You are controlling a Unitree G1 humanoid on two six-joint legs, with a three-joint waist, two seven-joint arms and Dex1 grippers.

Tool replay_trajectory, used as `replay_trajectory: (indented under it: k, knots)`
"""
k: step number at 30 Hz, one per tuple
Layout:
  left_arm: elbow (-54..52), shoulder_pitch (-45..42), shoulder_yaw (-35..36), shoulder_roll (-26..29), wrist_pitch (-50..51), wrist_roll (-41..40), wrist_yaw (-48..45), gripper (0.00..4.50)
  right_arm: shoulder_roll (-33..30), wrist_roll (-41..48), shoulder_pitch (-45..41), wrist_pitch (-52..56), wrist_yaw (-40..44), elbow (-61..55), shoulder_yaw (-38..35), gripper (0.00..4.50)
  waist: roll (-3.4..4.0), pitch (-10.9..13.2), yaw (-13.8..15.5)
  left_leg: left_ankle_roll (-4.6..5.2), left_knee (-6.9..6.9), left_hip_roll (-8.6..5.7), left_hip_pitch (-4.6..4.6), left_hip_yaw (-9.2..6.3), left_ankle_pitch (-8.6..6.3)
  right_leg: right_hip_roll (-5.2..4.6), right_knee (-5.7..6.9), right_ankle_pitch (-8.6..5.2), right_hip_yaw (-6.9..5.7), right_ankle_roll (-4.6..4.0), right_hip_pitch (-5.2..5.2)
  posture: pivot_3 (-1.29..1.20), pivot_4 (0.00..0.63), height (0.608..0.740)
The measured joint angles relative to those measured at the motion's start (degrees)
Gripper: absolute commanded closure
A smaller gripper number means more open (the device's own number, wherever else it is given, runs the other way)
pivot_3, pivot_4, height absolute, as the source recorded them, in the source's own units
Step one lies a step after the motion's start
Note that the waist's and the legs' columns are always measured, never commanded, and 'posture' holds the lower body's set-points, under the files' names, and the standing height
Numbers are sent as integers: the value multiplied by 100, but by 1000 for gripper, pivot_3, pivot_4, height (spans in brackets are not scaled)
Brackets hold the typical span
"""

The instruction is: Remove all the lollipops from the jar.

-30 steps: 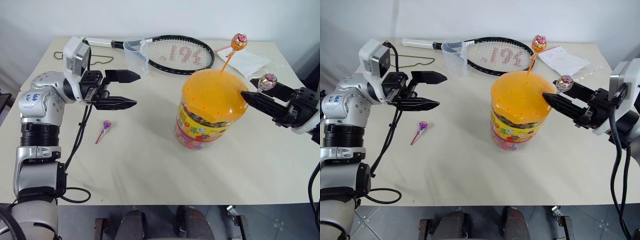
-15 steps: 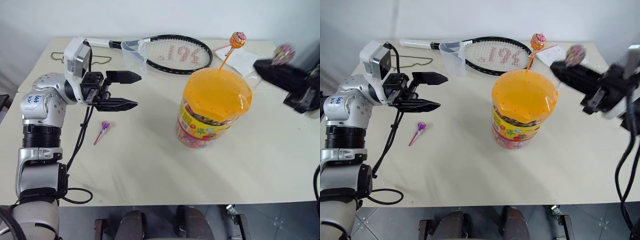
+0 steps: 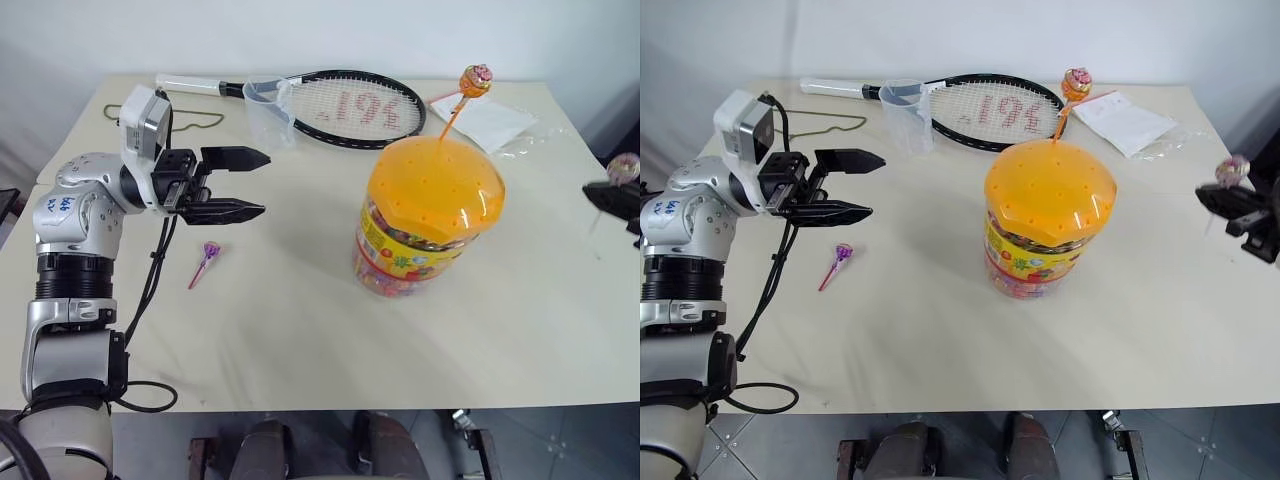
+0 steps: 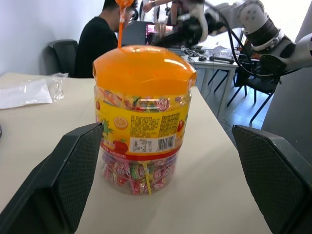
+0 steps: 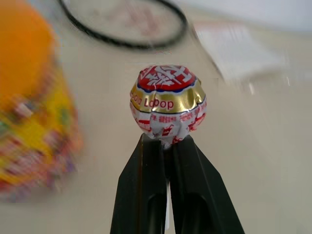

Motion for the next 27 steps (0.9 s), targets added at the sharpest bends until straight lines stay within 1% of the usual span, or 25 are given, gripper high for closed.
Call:
replay_trajectory:
  k: [4,7,11,15,19,21,22,24,25,26,27]
  knots:
    - [-11,62,12,58,0,0,0,0,163,-216,-19,311,-109,200,507,4466,0,0,0,0,0,1,0,0,0,0,-1,0,0,0,0,0,150,740]
    - [-113,195,108,101,2,-5,2,0,411,-607,-349,583,-372,822,1318,4466,-2,-1,-4,0,0,1,0,1,0,0,-2,0,0,0,1,0,150,740]
    - [-251,317,178,119,9,-10,3,0,694,-1366,-563,397,-424,1788,2222,4466,0,0,21,0,0,-1,-8,1,0,-2,-3,0,-3,0,-5,0,150,740]
    - [-306,342,225,147,12,-10,3,0,763,-1895,-965,58,-298,2423,2502,4466,1,-1,-5,0,0,0,-6,5,0,-1,-3,0,-1,0,-5,0,150,740]
    - [-380,391,231,149,43,-12,4,0,799,-2165,-1096,-56,-128,2592,2516,3446,2,-1,-4,0,0,2,-6,5,0,0,-3,0,-2,0,-5,0,150,740]
    - [-442,426,235,149,62,-13,4,0,860,-2233,-1090,-55,-51,2591,2516,2694,2,-1,0,-1,0,1,-6,5,0,-1,-3,0,-1,0,-5,0,150,740]
    - [-464,431,235,149,65,-13,4,0,871,-2249,-1077,-59,-29,2580,2516,2432,2,-1,3,0,0,1,-6,5,0,-1,-3,0,-1,0,-5,0,150,740]
    - [-472,431,240,149,66,-15,4,0,876,-2282,-1031,-47,1,2513,2494,1736,2,-1,5,0,0,1,-6,5,0,-1,-3,0,-1,0,-5,0,150,740]
    - [-472,431,240,149,66,-15,4,0,876,-2285,-1016,-41,4,2490,2482,1488,2,-1,4,-1,0,1,-6,5,0,-1,-3,0,-1,0,-5,0,150,740]
    - [-479,429,240,134,66,-18,4,0,876,-2273,-881,49,0,2286,2335,1070,5,-1,14,0,-1,1,-8,5,0,-1,-3,0,-2,0,-6,0,150,740]
    - [-478,435,243,134,66,-21,4,0,876,-2234,-718,162,-1,2024,2157,805,9,-2,24,-1,-1,2,-8,4,0,-1,-2,0,-2,0,-7,0,150,740]
